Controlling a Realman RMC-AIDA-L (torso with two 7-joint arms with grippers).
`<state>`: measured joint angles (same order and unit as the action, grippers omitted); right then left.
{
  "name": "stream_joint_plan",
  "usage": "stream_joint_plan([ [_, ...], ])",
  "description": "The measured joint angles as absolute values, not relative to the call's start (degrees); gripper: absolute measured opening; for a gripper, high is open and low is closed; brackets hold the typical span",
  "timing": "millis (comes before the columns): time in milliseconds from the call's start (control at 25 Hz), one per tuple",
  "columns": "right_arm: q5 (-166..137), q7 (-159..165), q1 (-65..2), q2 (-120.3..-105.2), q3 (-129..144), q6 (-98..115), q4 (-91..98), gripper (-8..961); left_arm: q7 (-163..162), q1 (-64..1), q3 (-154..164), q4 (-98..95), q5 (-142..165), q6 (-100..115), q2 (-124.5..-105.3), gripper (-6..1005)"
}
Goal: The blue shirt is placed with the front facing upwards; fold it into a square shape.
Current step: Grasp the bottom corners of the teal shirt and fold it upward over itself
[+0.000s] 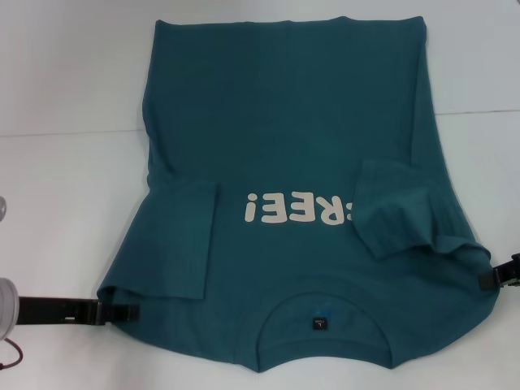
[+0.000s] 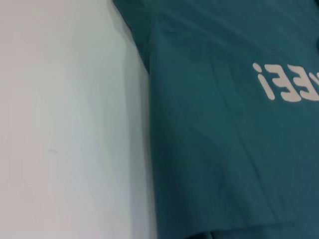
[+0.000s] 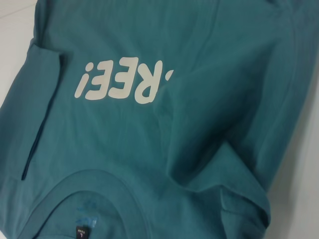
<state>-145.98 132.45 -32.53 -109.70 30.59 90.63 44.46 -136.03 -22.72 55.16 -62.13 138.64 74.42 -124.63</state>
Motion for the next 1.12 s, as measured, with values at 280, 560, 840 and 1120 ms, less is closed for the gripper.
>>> stream_joint_plan([
  [280,-145.59,132.19,-32.45,-109.68,30.58,90.81,44.47,68,-136.30,-23.40,55.42,-61.19,139.51,74.32,-124.47,676],
  [560,-145.44,131.86,-32.16,-109.64,30.42,90.87,44.48,70,-137.13,-23.57,56.24,-61.33,140.27,73.73,-124.45,265],
  [840,-144.76,131.61,-31.91,-109.51,29.90,90.96,44.47,72,-137.55,-23.92,56.33,-61.34,139.84,74.41,-124.45,49],
  [1120,-143.31,130.87,-31.89,-109.13,29.88,91.11,44.06,74,-137.75,-23.94,55.89,-61.74,137.59,76.35,-124.43,50],
])
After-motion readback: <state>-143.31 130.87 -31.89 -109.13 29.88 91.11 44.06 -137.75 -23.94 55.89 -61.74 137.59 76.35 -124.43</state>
